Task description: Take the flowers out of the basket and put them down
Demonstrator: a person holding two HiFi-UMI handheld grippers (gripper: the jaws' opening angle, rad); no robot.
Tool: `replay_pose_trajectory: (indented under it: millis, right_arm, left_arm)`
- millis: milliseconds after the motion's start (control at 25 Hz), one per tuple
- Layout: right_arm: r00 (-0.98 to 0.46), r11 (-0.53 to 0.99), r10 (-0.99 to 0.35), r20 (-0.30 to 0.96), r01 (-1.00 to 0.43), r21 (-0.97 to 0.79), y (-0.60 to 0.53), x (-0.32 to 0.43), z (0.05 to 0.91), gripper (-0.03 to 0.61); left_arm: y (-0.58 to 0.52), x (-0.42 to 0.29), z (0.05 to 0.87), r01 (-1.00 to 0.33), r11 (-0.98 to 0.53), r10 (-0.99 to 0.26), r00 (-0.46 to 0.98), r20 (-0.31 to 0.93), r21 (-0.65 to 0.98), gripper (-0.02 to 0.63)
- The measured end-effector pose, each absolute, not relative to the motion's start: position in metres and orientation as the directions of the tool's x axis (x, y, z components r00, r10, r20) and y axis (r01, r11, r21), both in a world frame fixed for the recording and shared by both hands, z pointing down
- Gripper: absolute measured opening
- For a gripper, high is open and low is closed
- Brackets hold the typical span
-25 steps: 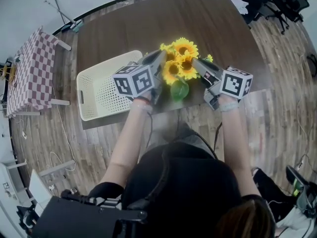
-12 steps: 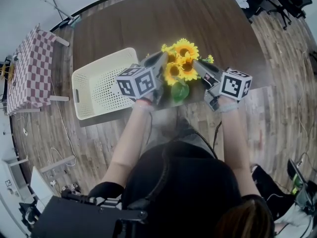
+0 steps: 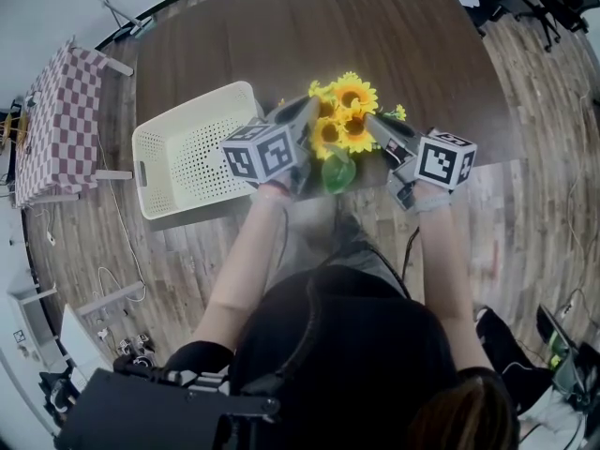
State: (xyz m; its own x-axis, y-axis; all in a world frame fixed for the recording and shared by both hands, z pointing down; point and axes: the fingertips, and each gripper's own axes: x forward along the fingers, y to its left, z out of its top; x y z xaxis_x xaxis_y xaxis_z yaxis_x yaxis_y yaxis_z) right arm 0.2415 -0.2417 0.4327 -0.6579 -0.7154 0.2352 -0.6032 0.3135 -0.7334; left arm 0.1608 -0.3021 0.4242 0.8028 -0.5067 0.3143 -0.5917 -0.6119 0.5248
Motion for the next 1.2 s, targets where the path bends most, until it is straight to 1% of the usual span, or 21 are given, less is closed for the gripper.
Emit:
replay_pose_trajectory:
  millis: [160, 360, 640, 840, 1200]
  right_arm:
    - [-0.666, 0.312, -0.712, 0.221, -0.583, -0.75, -0.229, 0.253, 0.452, 0.003]
    - [-0.673, 0.314, -0.704, 0.226, -0.581, -0.751, -0.23, 0.253, 0.455, 0.003]
    - [-0.689, 0.333, -0.696, 0.202, -0.559, -0.759, -0.229, 0.25, 0.451, 0.003]
    - [-0.677, 0.304, -0.701, 0.226, -0.57, -0.763, -0.23, 0.253, 0.461, 0.003]
    - [-0.675, 0.296, -0.706, 0.215, -0.557, -0.776, -0.233, 0.253, 0.466, 0.003]
  left_arm:
    - [-0.29, 0.174, 0.442, -0.604, -0.609, -0.509, 0.795, 0.33, 0.515, 0.002]
    - [-0.293, 0.174, 0.447, -0.612, -0.603, -0.508, 0.789, 0.346, 0.512, 0.0]
    - [-0.293, 0.175, 0.448, -0.618, -0.597, -0.508, 0.785, 0.354, 0.512, 0.0]
    - [-0.295, 0.174, 0.453, -0.617, -0.593, -0.503, 0.785, 0.361, 0.517, 0.0]
    - [-0.298, 0.176, 0.457, -0.61, -0.59, -0.492, 0.791, 0.363, 0.53, 0.0]
